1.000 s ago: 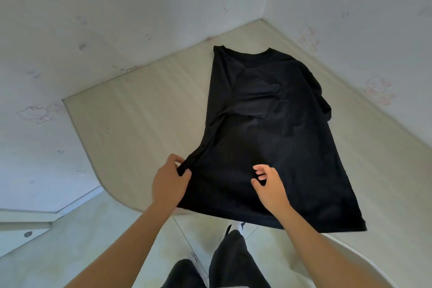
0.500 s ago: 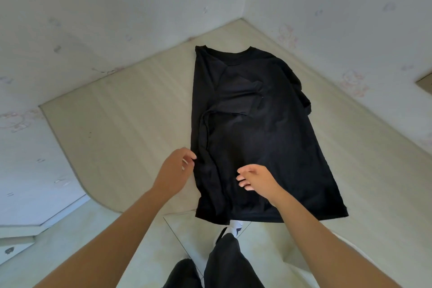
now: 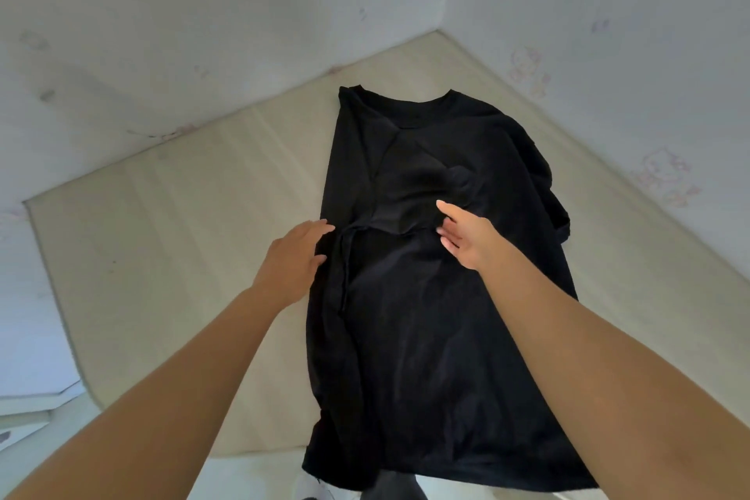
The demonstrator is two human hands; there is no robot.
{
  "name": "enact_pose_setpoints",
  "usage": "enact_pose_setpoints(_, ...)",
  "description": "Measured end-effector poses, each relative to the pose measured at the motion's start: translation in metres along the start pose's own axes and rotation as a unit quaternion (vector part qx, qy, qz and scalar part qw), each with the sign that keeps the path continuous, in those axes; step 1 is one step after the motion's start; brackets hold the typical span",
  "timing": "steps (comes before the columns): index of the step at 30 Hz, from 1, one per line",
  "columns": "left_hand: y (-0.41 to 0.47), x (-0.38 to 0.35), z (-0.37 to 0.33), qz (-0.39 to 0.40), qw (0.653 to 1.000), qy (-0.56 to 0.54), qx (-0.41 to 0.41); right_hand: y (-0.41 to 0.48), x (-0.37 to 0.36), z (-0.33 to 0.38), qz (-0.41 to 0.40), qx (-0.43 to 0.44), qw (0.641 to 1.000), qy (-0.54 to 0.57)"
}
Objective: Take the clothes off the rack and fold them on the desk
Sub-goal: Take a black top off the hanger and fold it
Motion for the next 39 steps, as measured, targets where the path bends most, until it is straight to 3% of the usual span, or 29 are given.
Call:
enact_pose_setpoints(4, 0.013, -0.003, 0.004, 0.106, 0.986, 0.112, -0.070, 0.005, -0.012, 0.047, -0.026, 0.168, 0.985, 0.026)
enact_pose_setpoints(6, 0.015, -0.007, 0.002, 0.179, 0.959, 0.201, -0.089, 0.000, -0.006, 0.077, -0.090, 0.270, 0.958, 0.019)
enact_pose_setpoints(7, 0.015, -0.008, 0.002, 0.199, 0.951, 0.223, -0.081, 0.006, 0.000, 0.086, -0.141, 0.295, 0.944, -0.035)
enact_pose_setpoints(9, 0.016, -0.013, 0.002, 0.205, 0.945, 0.248, -0.063, 0.021, 0.013, 0.088, -0.206, 0.276, 0.928, -0.139)
enact_pose_setpoints(11, 0.015, -0.017, -0.001, 0.191, 0.943, 0.267, -0.050, 0.030, 0.023, 0.068, -0.213, 0.203, 0.935, -0.196)
enact_pose_setpoints(14, 0.008, -0.023, -0.007, 0.167, 0.954, 0.244, -0.046, 0.013, 0.023, 0.026, -0.237, 0.253, 0.920, -0.184)
enact_pose_setpoints(16, -0.004, -0.027, -0.012, 0.151, 0.962, 0.216, -0.075, -0.001, 0.015, -0.016, -0.180, 0.263, 0.932, -0.176)
enact_pose_setpoints(18, -0.024, -0.031, -0.014, 0.155, 0.963, 0.193, -0.110, -0.017, 0.004, -0.066, -0.055, 0.208, 0.953, -0.213)
enact_pose_setpoints(20, -0.047, -0.034, -0.015, 0.162, 0.958, 0.195, -0.137, -0.032, -0.002, -0.106, 0.028, 0.169, 0.943, -0.285)
enact_pose_setpoints(22, -0.070, -0.036, -0.017, 0.152, 0.956, 0.202, -0.148, -0.048, 0.000, -0.130, 0.045, 0.163, 0.927, -0.335)
enact_pose_setpoints(27, -0.136, -0.052, -0.037, 0.087, 0.973, 0.131, -0.169, -0.082, 0.006, -0.182, 0.129, 0.070, 0.942, -0.303)
enact_pose_setpoints(30, -0.177, -0.066, -0.052, 0.056, 0.988, 0.028, -0.140, -0.095, 0.010, -0.220, 0.113, 0.056, 0.935, -0.331)
enact_pose_setpoints(34, -0.217, -0.083, -0.073, 0.038, 0.988, -0.129, -0.072, -0.113, 0.015, -0.258, 0.033, 0.127, 0.933, -0.334)
enact_pose_setpoints(39, -0.221, -0.079, -0.081, -0.091, 0.978, -0.188, -0.017, -0.135, 0.017, -0.277, -0.038, 0.169, 0.963, -0.204)
Point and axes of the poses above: each hand's wrist, its own y-axis towards the middle knuckle, its own x-axis out of the back of the hand, z = x × y, the point moved 3 cm from there along y, towards the middle knuckle, and after that the axes turned 13 degrees about -x, right-handed, at the moved point
